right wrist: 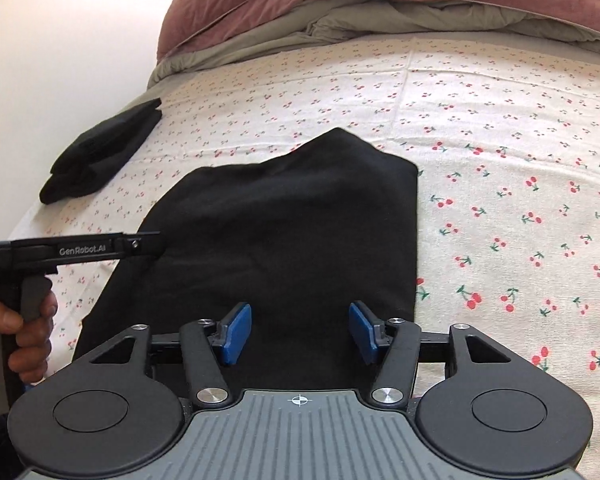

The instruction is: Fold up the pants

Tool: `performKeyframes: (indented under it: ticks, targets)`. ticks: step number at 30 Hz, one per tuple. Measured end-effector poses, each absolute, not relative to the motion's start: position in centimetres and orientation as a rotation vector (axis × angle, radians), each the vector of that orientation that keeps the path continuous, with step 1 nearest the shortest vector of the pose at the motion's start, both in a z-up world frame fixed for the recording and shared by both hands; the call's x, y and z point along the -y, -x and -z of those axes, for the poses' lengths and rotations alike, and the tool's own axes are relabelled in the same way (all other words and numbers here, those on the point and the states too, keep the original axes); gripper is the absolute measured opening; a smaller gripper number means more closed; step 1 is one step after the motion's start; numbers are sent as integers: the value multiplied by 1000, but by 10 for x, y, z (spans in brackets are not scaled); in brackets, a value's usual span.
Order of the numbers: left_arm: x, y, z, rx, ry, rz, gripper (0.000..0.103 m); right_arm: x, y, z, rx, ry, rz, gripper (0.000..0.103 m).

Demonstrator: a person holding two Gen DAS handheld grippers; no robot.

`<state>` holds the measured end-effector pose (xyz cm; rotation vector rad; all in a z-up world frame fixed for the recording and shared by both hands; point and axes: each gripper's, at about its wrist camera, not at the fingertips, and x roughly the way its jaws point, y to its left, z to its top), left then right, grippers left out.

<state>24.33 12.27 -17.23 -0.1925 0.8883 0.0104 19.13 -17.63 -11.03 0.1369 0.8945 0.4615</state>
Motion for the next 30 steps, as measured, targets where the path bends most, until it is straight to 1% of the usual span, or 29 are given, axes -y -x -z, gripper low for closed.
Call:
performKeyframes:
  ticks: [2,4,5,6,7,8,14,19,20,22,26,30]
  targets:
    - [-127,-243,172,-886,215,-8,60,190,-196,106,-888,-170,-433,56]
    - [-131,-242,170,-879,233,-13,70,205,-200,102,-891,-213,-405,56]
    - [-134,-242,170,-876,256,-8,81,212,-202,101,-895,-233,-391,56]
    - [-135,-242,170,-878,273,4,88,218,-204,101,-901,-248,-377,57]
    - [-136,-242,172,-882,296,21,89,222,-207,101,-908,-257,-364,60]
    - [-137,-243,174,-893,313,31,89,226,-209,102,-913,-261,-351,61]
    - [-137,-248,186,-948,349,37,89,240,-218,116,-980,-333,-359,61]
    - [-130,-251,189,-956,329,89,90,225,-219,129,-1020,-297,-374,61]
    - [-128,-252,190,-958,321,98,92,222,-219,133,-1028,-285,-374,61]
    - [-126,-252,191,-958,316,117,96,216,-218,138,-1020,-246,-375,63]
    - [-126,-254,194,-956,326,155,97,212,-216,138,-997,-228,-380,63]
    - [-121,-255,193,-951,317,164,95,215,-214,137,-990,-317,-424,63]
